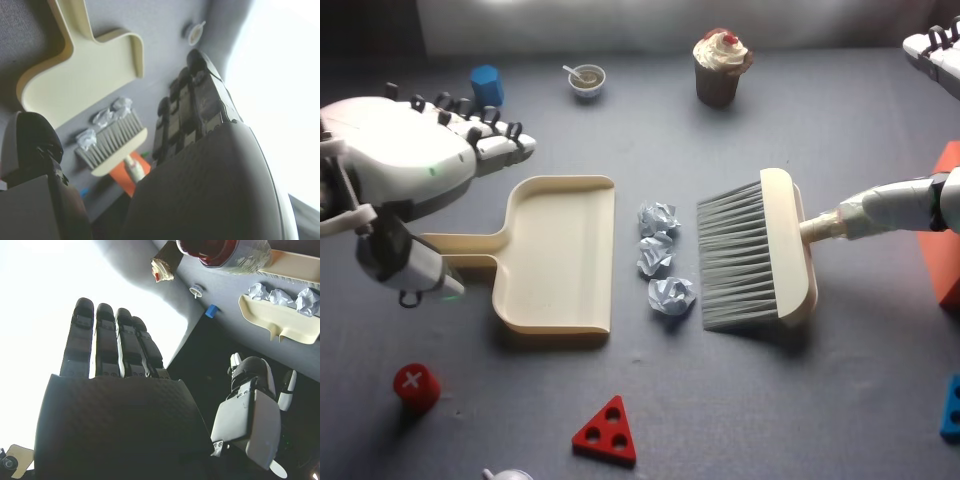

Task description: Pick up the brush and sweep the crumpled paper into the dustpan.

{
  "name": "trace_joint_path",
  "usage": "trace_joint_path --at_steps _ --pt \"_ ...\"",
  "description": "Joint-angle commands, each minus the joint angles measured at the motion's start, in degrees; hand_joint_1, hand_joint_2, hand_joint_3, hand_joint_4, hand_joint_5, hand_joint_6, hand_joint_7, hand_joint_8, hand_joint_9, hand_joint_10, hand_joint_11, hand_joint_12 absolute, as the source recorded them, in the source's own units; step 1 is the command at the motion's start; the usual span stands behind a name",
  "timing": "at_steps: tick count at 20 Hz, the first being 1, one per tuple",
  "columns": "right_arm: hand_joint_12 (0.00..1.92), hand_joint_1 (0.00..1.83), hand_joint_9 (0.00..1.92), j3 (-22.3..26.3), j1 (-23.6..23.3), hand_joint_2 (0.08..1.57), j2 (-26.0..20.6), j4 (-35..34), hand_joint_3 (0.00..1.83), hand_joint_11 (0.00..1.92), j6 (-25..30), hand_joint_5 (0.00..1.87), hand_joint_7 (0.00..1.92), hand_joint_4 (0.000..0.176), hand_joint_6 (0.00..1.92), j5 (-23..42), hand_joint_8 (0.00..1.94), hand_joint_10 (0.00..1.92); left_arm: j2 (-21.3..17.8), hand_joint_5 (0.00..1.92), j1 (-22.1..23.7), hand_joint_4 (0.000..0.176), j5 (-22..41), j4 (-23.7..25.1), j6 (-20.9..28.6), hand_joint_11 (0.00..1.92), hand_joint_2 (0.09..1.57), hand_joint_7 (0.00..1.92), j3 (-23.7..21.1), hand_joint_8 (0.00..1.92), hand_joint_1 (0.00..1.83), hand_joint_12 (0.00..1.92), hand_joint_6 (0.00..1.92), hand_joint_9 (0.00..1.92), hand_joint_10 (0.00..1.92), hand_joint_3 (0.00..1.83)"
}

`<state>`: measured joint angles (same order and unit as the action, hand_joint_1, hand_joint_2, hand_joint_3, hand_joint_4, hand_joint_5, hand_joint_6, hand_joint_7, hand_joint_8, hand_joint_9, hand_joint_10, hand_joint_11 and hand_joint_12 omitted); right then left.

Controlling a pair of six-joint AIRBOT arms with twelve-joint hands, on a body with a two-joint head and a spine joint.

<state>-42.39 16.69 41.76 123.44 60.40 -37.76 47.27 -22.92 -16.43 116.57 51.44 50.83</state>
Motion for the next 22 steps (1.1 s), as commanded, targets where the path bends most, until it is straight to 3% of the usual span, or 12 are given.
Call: trace_joint_path --at_steps 1,17,22 --pt "0.02 0.00 0.07 -0.03 -0.39 0.89 -0.76 2.53 0.01 0.09 0.14 0.00 0.03 0.000 0.00 -4.91 0.01 0.01 0.04 0.04 0.19 0.000 -4.09 1.87 0.50 0.16 0.98 0.06 0.42 0.00 0.97 0.07 0.00 0.10 0.00 0.01" --pt "0.02 0.00 0.09 -0.02 -0.39 0.89 -0.76 2.53 0.00 0.11 0.14 0.02 0.07 0.000 0.01 -5.04 0.01 0.01 3.40 0.07 -1.84 0.000 -6.32 3.16 3.49 0.11 0.98 0.08 4.18 0.00 0.95 0.04 0.00 0.09 0.00 0.00" --pt "0.02 0.00 0.09 0.00 -0.39 0.89 -0.76 2.53 0.00 0.12 0.14 0.02 0.05 0.000 0.00 -5.07 0.00 0.00 4.89 0.07 -3.22 0.000 -6.40 1.30 3.49 0.12 0.95 0.07 5.91 0.00 0.99 0.04 0.00 0.09 0.00 0.00"
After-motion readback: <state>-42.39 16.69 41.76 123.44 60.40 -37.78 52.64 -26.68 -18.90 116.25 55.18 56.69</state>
